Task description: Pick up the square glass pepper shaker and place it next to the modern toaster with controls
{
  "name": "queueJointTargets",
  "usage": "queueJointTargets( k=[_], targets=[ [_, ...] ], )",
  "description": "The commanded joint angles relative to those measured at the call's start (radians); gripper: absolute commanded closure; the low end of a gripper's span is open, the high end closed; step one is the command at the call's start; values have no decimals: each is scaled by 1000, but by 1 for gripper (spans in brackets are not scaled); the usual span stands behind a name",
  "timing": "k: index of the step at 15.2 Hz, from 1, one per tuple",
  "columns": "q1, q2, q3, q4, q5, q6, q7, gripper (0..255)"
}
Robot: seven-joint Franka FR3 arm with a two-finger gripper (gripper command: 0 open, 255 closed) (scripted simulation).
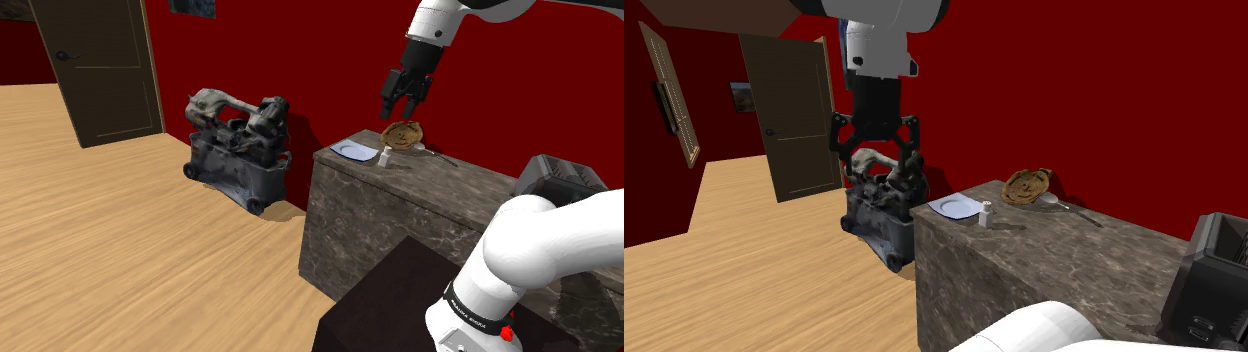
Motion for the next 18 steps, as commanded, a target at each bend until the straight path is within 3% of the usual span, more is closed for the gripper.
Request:
queueJointTargets(
  k=[1,9,18],
  targets=[
    [0,0,0,0,0,0,0,0],
    [-35,26,-172,-113,-100,164,-224,0],
    [-49,182,-386,-129,-169,370,-481,0]
  ],
)
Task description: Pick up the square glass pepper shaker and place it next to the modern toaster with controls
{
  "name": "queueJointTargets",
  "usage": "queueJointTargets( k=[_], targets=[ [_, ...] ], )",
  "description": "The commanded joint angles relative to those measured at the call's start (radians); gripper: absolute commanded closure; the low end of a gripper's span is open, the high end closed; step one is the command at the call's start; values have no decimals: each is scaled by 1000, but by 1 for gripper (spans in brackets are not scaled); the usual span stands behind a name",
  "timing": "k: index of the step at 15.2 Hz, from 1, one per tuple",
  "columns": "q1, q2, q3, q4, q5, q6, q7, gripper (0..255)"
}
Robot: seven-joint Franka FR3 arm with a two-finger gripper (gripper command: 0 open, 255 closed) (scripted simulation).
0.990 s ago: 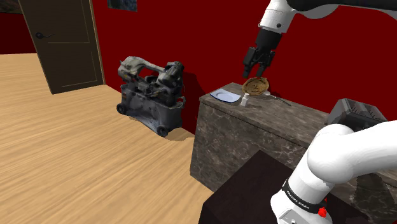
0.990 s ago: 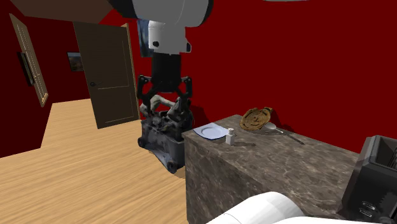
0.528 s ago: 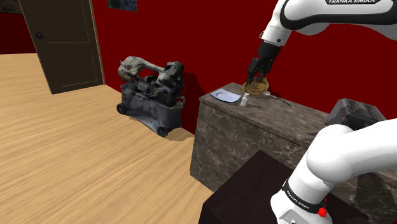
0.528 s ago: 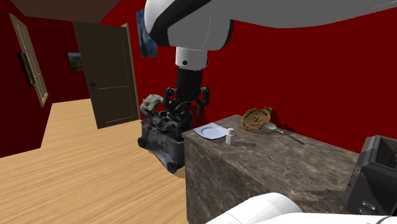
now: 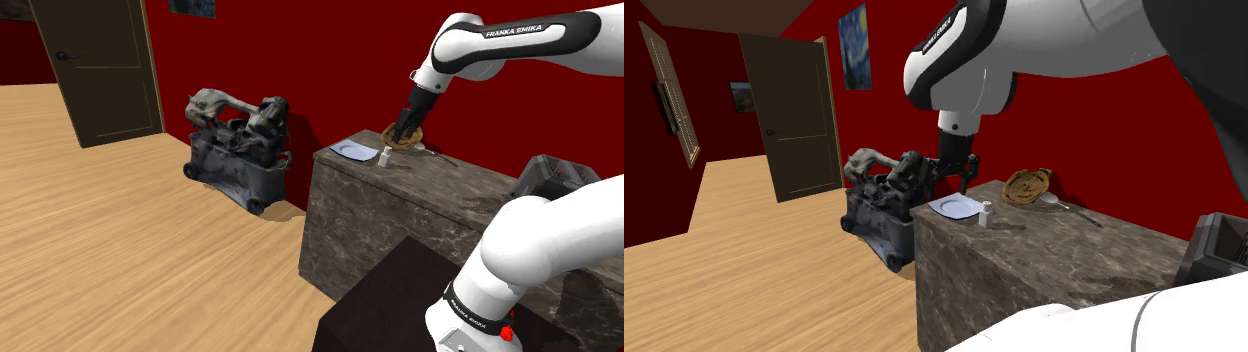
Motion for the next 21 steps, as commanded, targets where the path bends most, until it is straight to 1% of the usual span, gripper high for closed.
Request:
queueJointTargets(
  k=[1,4,6,9,11,13,16,18,19,21],
  targets=[
    [5,53,-51,13,-5,49,-62,0],
    [17,137,-128,40,3,116,-156,0],
    [32,199,-182,65,20,158,-224,0],
    [61,305,-265,115,69,215,-336,0],
    [84,384,-322,155,122,246,-421,0],
    [107,473,-378,203,195,270,-517,0],
    [120,627,-442,288,345,283,-680,0],
    [98,739,-457,356,459,274,-790,0],
    [79,794,-455,392,513,265,-841,0],
    [22,898,-434,470,607,243,-928,0]
  ],
)
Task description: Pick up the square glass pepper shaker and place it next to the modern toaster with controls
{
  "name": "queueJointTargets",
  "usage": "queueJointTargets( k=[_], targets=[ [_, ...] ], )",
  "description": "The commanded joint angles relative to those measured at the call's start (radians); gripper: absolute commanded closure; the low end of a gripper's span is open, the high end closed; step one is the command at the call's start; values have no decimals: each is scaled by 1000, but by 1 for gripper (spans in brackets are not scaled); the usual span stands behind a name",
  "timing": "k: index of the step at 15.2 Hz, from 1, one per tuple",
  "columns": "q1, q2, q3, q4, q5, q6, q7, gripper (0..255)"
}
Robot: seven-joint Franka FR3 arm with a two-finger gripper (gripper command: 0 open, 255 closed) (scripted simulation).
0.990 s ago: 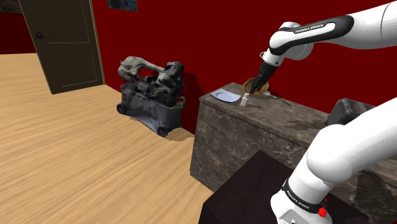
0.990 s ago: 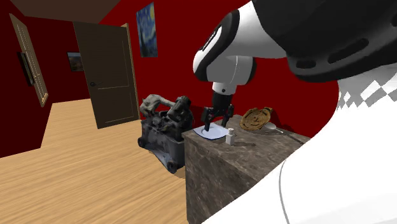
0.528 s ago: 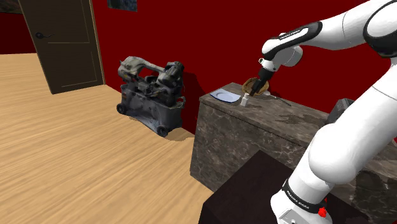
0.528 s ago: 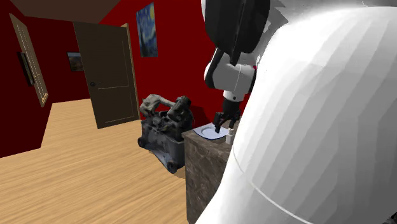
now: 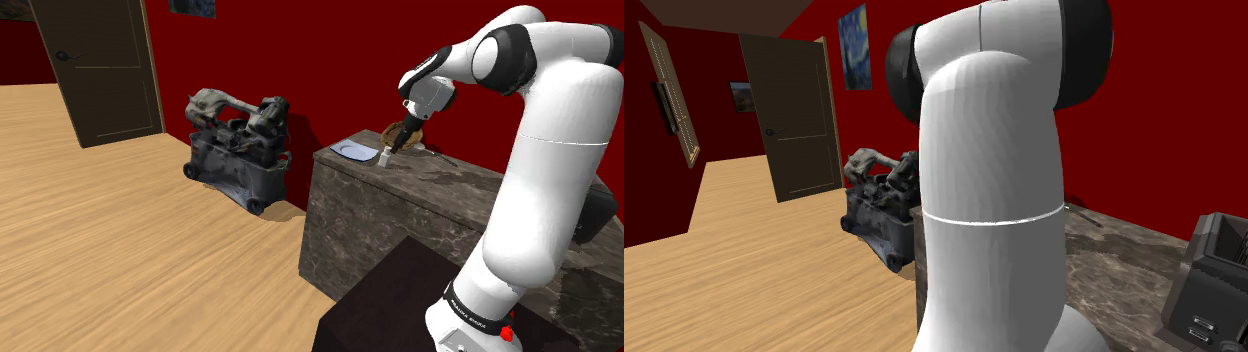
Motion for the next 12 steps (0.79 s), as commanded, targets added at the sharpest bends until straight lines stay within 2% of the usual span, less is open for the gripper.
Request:
queueJointTargets(
  k=[1,5,12],
  targets=[
    [-56,100,22,80,91,-24,-83,0],
    [-184,275,85,254,209,-76,-186,0],
    [-198,331,121,245,258,-21,-212,0]
  ],
)
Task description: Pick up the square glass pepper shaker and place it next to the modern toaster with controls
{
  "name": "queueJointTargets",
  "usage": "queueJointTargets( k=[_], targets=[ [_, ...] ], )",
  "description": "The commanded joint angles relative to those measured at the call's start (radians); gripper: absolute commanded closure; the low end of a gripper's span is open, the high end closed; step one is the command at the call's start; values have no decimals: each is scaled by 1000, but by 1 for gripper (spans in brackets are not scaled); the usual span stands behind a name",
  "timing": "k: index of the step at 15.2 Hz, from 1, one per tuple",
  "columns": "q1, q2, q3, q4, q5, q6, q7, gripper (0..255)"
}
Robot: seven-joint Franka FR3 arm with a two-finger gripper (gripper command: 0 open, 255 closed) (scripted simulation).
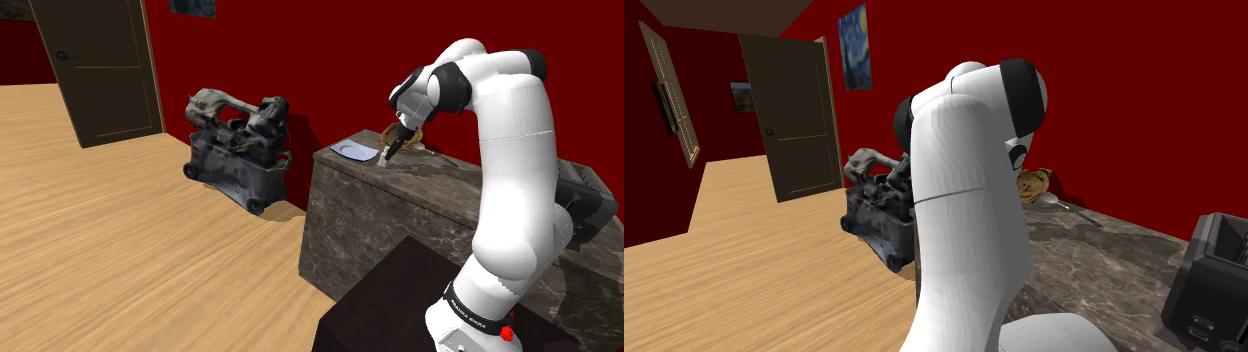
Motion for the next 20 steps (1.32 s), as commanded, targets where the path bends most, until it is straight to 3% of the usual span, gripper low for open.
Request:
queueJointTargets(
  k=[1,9,10,20],
  targets=[
    [-2,12,8,-1,11,11,-5,0],
    [-2,12,8,-1,11,11,-5,0],
    [-2,12,8,-1,11,11,-5,255],
    [0,5,3,2,4,3,1,255]
  ],
)
